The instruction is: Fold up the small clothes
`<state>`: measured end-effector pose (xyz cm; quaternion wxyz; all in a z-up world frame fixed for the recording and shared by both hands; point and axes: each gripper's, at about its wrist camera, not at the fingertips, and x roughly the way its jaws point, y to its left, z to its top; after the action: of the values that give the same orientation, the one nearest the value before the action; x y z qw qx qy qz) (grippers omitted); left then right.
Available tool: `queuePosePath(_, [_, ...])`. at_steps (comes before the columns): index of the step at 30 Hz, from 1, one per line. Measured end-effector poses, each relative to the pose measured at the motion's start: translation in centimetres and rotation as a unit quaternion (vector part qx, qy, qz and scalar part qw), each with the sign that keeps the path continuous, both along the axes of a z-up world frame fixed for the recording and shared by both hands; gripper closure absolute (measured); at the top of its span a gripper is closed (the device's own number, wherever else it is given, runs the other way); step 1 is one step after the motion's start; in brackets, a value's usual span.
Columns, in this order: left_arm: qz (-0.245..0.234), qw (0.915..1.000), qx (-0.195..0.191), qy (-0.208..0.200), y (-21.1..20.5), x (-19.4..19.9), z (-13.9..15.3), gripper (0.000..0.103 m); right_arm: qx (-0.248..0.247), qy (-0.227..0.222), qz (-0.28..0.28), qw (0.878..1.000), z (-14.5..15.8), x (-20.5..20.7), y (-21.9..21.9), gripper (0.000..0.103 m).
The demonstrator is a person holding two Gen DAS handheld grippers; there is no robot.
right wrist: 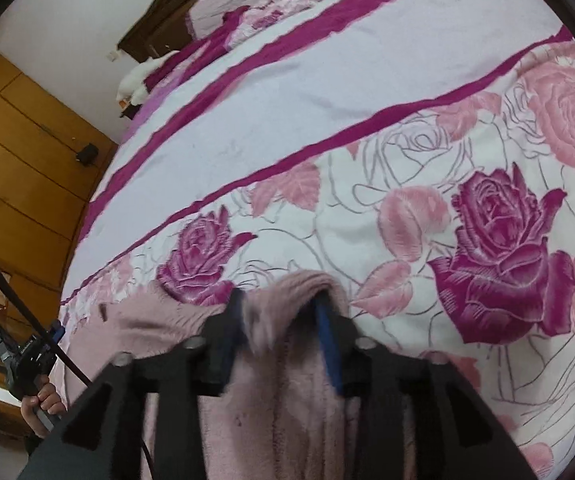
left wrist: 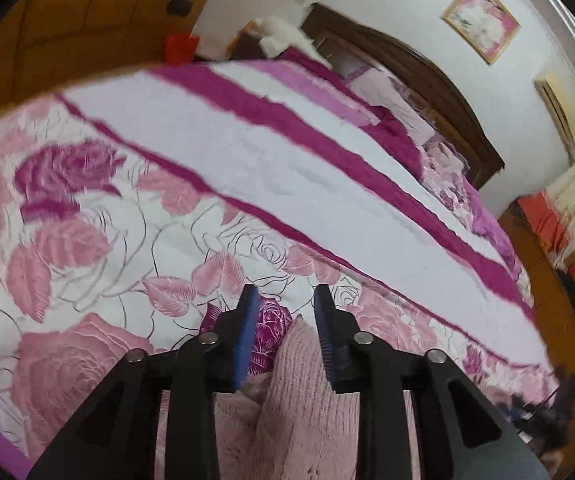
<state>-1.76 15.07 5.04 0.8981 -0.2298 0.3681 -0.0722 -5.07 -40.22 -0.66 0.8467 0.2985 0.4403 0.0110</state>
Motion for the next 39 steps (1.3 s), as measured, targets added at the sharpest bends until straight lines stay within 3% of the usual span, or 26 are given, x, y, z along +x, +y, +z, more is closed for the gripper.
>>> queuePosePath(3, [-0.023, 0.9993, 0.029, -0.007, -0.9, -0.9, 0.3, 0.097, -0.014, -0.004, -0.003, 1.0, 0.4, -0.5, 0.4, 0.052])
queuePosePath(6, [-0.04, 0.9981, 0.032, -0.035, -1.5, -2.0, 1.7, 0.097, -0.022, -0.029, 0.001, 0.999, 1.7, -0.9, 1.1, 0.053])
queuePosePath(9, [-0.061, 0.9959, 0.032, -0.059, -2.4, -3.6, 3.6, 0.097, -0.063, -0.079, -0.005, 0.995, 4.0, -1.8, 2.1, 0.053])
queuePosePath(12, [-0.09, 0.9944, 0.038, -0.04, -4.3, -4.5, 5.3, 0.097, -0.12, -0.114, -0.023, 0.986, 6.1, -3.0, 3.2, 0.053])
queuePosePath(14, [-0.112, 0.9927, 0.03, -0.032, -5.2, -5.2, 6.1, 0.097, -0.207, -0.131, -0.039, 0.969, 7.6, -3.9, 4.9, 0.049])
queuePosePath(16, [-0.125, 0.9913, 0.023, -0.033, -6.0, -6.0, 6.6, 0.095, -0.293, -0.154, -0.049, 0.942, 8.8, -4.9, 7.2, 0.044])
queuePosePath(17, [-0.126, 0.9911, 0.03, -0.033, -6.4, -6.4, 6.7, 0.094, -0.335, -0.164, -0.063, 0.926, 9.3, -5.7, 8.6, 0.031])
queuePosePath(19, [-0.123, 0.9895, 0.068, -0.034, -7.0, -7.0, 6.6, 0.094, -0.366, -0.194, -0.072, 0.907, 9.6, -7.0, 10.4, 0.012])
queuePosePath(21, [-0.119, 0.988, 0.093, -0.031, -7.2, -7.8, 6.2, 0.094, -0.363, -0.187, -0.04, 0.912, 9.6, -7.3, 11.3, 0.012])
queuePosePath(26, [-0.136, 0.9882, 0.07, -0.007, -6.6, -8.7, 4.8, 0.094, -0.344, -0.173, -0.006, 0.923, 8.9, -7.9, 11.3, 0.012])
queuePosePath(31, [-0.165, 0.9826, 0.078, 0.033, -7.5, -7.1, 2.3, 0.094, -0.232, -0.173, 0.028, 0.957, 7.9, -7.1, 9.9, 0.012])
queuePosePath(33, [-0.173, 0.9774, 0.093, 0.078, -7.4, -5.6, 0.9, 0.094, -0.243, -0.143, 0.052, 0.958, 6.7, -5.9, 10.0, 0.012])
queuePosePath(35, [-0.141, 0.9769, 0.117, 0.111, -6.2, -4.0, -0.4, 0.094, -0.28, -0.118, 0.051, 0.951, 5.9, -5.2, 10.1, 0.012])
queuePosePath(37, [-0.124, 0.9806, 0.093, 0.119, -4.9, -2.8, -1.0, 0.094, -0.28, -0.102, 0.019, 0.954, 5.4, -4.9, 8.7, 0.012])
queuePosePath(39, [-0.128, 0.9836, 0.048, 0.118, -3.9, -1.6, -1.4, 0.094, -0.225, -0.084, -0.02, 0.971, 4.8, -4.2, 5.9, 0.012])
